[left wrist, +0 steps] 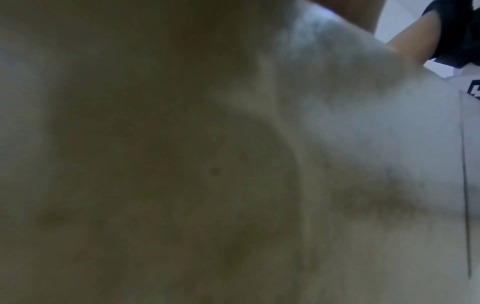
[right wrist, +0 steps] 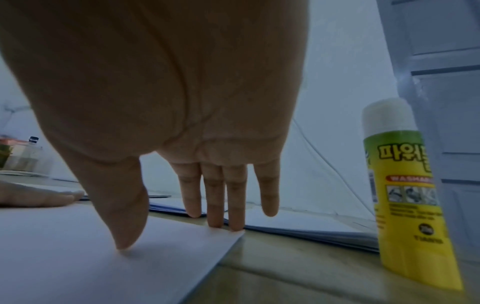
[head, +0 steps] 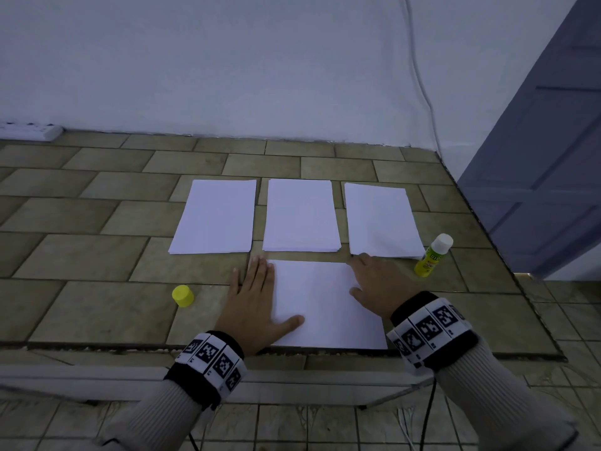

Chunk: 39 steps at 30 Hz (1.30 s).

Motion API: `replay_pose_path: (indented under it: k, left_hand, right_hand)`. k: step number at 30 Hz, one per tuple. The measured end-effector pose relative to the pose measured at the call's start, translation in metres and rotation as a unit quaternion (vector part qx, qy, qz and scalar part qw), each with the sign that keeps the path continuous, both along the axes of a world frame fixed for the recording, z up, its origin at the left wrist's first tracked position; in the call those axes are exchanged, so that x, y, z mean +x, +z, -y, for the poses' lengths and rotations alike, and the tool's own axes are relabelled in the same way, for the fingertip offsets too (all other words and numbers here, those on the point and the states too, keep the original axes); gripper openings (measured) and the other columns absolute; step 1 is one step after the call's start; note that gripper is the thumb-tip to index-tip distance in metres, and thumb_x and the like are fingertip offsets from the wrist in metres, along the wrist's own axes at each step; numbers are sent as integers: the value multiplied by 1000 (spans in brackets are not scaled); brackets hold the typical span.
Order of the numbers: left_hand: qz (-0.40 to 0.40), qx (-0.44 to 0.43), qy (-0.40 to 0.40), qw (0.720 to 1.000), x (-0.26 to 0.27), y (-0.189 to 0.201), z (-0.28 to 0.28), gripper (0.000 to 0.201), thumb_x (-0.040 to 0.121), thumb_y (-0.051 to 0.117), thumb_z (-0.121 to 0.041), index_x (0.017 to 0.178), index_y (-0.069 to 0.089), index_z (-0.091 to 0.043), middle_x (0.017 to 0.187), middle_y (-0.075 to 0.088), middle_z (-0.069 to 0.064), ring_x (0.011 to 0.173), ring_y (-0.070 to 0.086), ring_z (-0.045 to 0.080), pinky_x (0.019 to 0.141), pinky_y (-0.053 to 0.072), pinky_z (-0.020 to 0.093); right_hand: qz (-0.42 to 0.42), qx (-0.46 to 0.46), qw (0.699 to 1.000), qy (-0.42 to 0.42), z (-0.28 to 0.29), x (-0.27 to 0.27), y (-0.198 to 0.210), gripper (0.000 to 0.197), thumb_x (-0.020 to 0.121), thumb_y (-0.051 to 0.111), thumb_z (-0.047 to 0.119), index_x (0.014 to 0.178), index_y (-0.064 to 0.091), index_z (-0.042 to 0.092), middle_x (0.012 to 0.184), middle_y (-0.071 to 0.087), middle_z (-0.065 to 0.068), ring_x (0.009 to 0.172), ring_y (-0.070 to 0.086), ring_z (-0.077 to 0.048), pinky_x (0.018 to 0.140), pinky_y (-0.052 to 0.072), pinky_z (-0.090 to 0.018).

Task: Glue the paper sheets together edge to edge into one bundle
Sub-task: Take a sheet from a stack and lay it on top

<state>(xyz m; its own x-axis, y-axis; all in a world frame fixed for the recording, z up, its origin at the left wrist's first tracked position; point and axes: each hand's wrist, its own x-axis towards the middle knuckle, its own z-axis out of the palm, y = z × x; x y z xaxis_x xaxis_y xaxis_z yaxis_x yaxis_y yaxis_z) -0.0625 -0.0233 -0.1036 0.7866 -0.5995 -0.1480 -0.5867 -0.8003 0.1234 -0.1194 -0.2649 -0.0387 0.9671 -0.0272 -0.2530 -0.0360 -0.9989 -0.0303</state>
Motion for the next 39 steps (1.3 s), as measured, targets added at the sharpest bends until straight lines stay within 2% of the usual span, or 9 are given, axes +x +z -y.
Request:
replay_pose_path:
  k: [7,16,18,21,24,26,29,34,39]
  left_hand:
    - [-1,8,-6,1000,-2,2,-1,130,57,-18,-93,152,-11,-5,157,-25,10,146,-24,23,119,-10,52]
    - [2,4,-12,1000,-1,0,-1,126,62,-14,-92,153,-7,-5,155,-26,10,146,-22,25,119,-8,53]
    - [-1,-7,-9,1000,-1,1,-1,125,64,-10,-93,153,-8,-5,155,-27,10,147,-21,24,119,-7,53]
    - [-8,-29,2,1000,-2,5,-1,125,64,-8,-94,151,-15,-5,153,-30,6,146,-23,20,120,-8,50]
    - [-15,-53,6,998,-3,5,-2,123,66,-5,-94,148,-22,-4,152,-31,5,145,-25,17,120,-9,49]
    - [-10,-61,8,998,-4,3,-2,121,67,-3,-94,147,-24,-5,155,-28,6,145,-25,16,120,-9,49]
    - [-7,-49,12,999,-5,3,-1,119,65,-9,-94,144,-27,-7,156,-26,7,145,-25,17,120,-12,47]
    - [-7,-46,8,999,-4,3,-2,118,64,-12,-94,145,-24,-9,159,-21,6,146,-24,18,120,-10,47]
    - [-3,-40,10,999,-3,1,-2,121,65,-13,-93,152,-14,-8,161,-17,4,146,-23,16,120,-8,48]
  right_hand:
    - [-14,-32,999,-11,2,10,3,30,91,44,21,119,45,9,115,46,-9,102,49,-24,85,45,-36]
    - [-15,135,990,-36,13,17,27,20,92,43,-2,107,47,11,105,62,-14,95,60,-28,79,51,-38]
    - [-2,156,987,-27,18,16,39,18,93,47,0,94,51,18,105,60,-5,101,58,-22,80,48,-26]
    - [29,147,989,-5,29,14,66,20,91,53,2,85,60,20,91,55,7,87,53,-9,66,32,-6]
    - [74,189,979,-30,42,13,96,20,89,58,2,84,66,20,88,59,5,70,53,1,56,36,-6]
    - [105,236,964,-61,50,15,109,18,87,59,0,87,68,15,87,62,1,64,60,-6,53,41,-6]
    - [176,302,930,-113,50,27,108,14,86,61,0,90,67,12,83,62,2,63,64,-12,57,47,-7]
    - [188,429,860,-203,34,68,53,14,84,65,-3,92,64,8,84,61,-9,77,67,-27,81,58,-46]
    - [195,389,869,-236,15,94,11,22,85,68,9,107,65,5,78,50,3,86,55,-21,84,50,-32]
